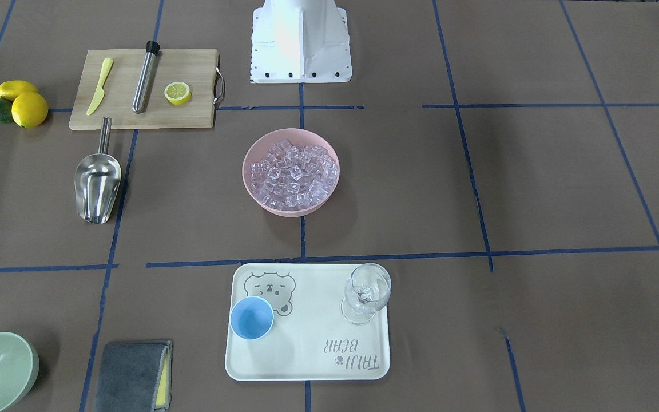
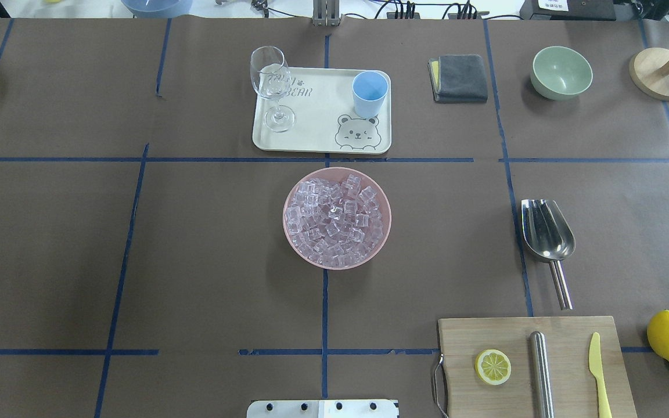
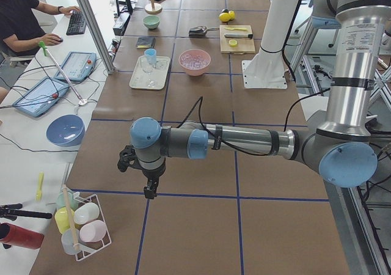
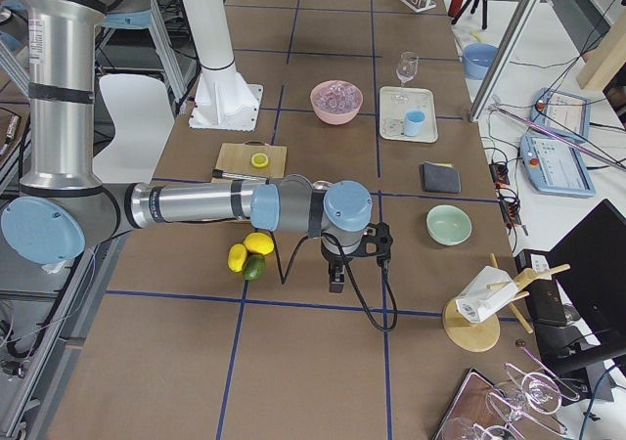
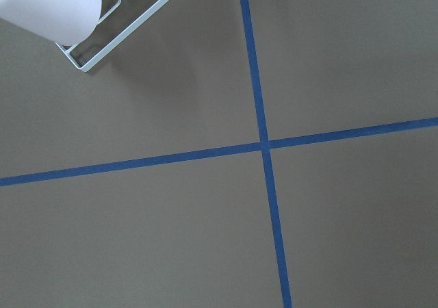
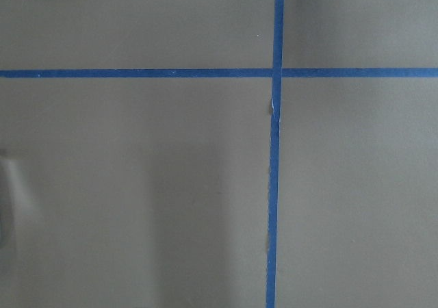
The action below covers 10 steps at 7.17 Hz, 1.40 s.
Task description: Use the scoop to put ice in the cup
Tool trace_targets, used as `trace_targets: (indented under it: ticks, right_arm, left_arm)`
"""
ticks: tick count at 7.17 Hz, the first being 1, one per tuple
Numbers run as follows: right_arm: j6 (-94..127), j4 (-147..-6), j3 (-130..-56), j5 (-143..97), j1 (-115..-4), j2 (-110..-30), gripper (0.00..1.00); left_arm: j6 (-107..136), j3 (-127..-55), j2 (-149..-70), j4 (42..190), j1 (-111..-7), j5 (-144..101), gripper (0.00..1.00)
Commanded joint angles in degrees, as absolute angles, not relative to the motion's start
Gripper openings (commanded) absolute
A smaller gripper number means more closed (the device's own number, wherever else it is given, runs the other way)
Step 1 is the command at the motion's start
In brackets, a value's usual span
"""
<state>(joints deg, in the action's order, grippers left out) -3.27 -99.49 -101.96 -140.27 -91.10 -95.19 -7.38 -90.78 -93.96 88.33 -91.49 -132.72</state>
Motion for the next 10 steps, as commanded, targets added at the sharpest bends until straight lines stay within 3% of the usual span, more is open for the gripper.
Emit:
trace_targets:
  ticks: [1, 4, 6, 10]
  right_arm:
    - [-3.3, -99.5, -102.0, -140.3, -91.1, -95.2, 1.0]
    - [-3.4, -97.8, -102.3, -140.4, -91.1, -94.1, 1.0]
    - [-2.7, -92.0, -102.7, -140.9, -90.8, -94.1, 1.0]
    - [3.0, -91.1, -103.4, -146.3, -88.8, -93.9, 1.0]
  left_arm:
    - [-7.4, -90.8, -94.2, 88.3, -91.5, -132.7, 1.0]
    - [-6.9, -91.4, -94.8, 92.4, -91.4, -133.0, 1.0]
    - [-6.9, -91.3, -94.5, 106.3, -90.1, -133.3, 1.0]
    - [3.8, -91.4, -94.8, 131.5, -76.9, -137.5, 1.0]
